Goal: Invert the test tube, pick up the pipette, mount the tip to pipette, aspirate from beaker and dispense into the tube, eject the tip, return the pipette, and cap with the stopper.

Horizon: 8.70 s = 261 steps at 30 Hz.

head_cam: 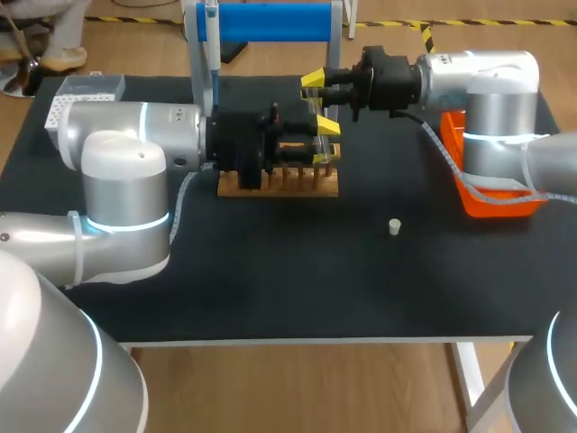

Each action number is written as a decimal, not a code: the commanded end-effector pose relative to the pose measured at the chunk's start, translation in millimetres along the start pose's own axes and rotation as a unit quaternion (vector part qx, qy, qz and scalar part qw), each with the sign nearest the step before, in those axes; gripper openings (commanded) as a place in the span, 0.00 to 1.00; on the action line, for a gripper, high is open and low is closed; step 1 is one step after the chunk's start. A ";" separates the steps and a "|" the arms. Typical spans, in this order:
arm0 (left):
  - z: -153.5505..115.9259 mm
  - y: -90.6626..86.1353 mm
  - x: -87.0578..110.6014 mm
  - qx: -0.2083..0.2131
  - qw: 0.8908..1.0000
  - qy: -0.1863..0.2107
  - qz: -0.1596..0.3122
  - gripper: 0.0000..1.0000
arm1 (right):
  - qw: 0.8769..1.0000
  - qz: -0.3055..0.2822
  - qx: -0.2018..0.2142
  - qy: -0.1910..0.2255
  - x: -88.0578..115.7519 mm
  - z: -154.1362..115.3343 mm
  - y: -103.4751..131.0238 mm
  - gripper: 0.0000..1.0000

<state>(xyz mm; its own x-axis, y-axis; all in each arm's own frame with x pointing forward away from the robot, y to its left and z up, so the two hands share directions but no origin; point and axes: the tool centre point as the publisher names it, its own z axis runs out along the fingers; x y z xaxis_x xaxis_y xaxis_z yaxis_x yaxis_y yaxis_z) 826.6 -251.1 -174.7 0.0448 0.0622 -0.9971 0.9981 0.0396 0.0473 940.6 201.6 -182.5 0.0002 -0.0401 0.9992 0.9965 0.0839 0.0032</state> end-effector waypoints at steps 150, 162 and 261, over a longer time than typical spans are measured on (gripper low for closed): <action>-3.9 2.2 3.5 -0.010 1.000 -0.019 -0.001 0.00 | 0.692 -0.583 0.039 -0.424 -180.2 -75.5 -18.6 1.00; -3.9 2.2 3.5 -0.010 1.000 -0.019 -0.001 0.00 | 0.692 -0.583 0.039 -0.424 -180.2 -75.5 -18.6 1.00; -29.0 103.0 -47.2 -0.044 0.782 0.005 -0.621 0.00 | 0.692 -0.583 0.039 -0.424 -180.2 -75.5 -18.6 1.00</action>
<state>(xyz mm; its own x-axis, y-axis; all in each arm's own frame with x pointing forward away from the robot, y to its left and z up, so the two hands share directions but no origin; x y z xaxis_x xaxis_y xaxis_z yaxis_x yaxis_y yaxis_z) 920.3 -216.4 -115.2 -0.9581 -0.0659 -0.2788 0.2659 0.1580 -0.9510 928.2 133.2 -365.6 -0.8810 0.4726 -0.0212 0.2714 0.5416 0.7956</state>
